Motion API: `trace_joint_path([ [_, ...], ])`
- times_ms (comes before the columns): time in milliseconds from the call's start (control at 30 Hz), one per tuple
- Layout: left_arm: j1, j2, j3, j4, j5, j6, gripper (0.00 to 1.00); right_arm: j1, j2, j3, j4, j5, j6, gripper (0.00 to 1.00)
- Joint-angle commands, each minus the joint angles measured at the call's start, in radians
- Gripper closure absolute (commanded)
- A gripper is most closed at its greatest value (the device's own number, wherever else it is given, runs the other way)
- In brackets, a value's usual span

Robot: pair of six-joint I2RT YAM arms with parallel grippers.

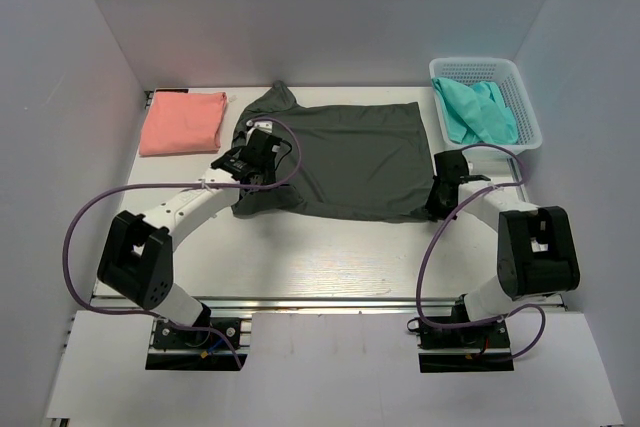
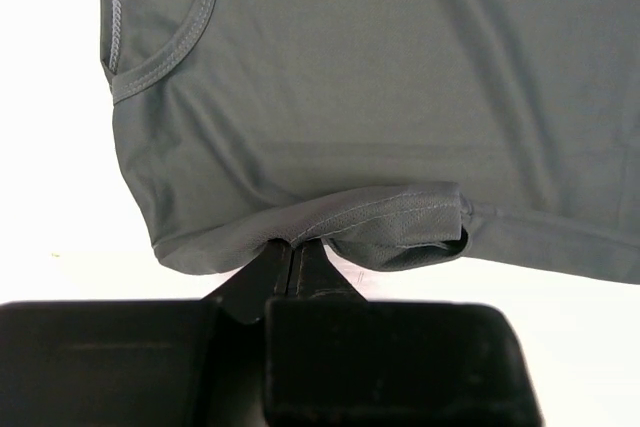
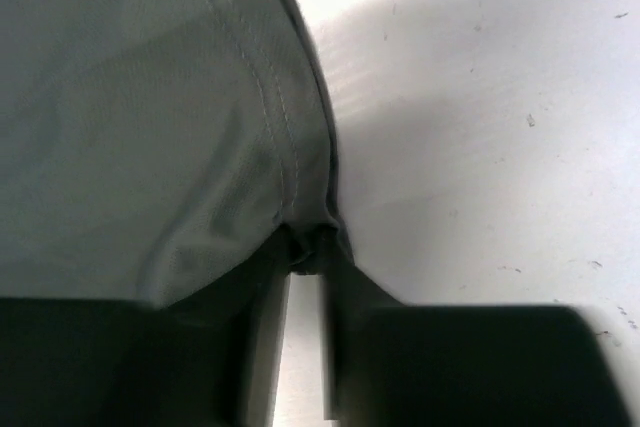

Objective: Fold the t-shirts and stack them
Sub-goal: Grap the side of the flattened tshirt closest away from the robot with both arms

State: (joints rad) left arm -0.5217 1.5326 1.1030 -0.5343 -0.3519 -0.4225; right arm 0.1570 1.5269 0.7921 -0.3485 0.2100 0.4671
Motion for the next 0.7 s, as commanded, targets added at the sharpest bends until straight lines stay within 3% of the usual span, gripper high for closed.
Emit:
trace_joint_path([
  [0,-0.001,-0.055,-0.006,0.014,-0.002,0.007,1.00,-0.005,0.055,-0.010,0.014,-0.014,0.015,0.81],
  [100,-0.001,-0.055,-0.006,0.023,-0.002,0.007,1.00,-0.007,0.024,-0.022,0.026,-0.020,0.008,1.00],
  [400,0.008,0.000,0.087,0.054,-0.036,0.039,1.00,-0.007,-0.090,0.082,0.002,-0.070,-0.062,1.00],
  [667,0.063,0.104,0.198,0.134,-0.065,0.125,1.00,-0.011,0.039,0.306,-0.018,-0.086,-0.077,1.00],
])
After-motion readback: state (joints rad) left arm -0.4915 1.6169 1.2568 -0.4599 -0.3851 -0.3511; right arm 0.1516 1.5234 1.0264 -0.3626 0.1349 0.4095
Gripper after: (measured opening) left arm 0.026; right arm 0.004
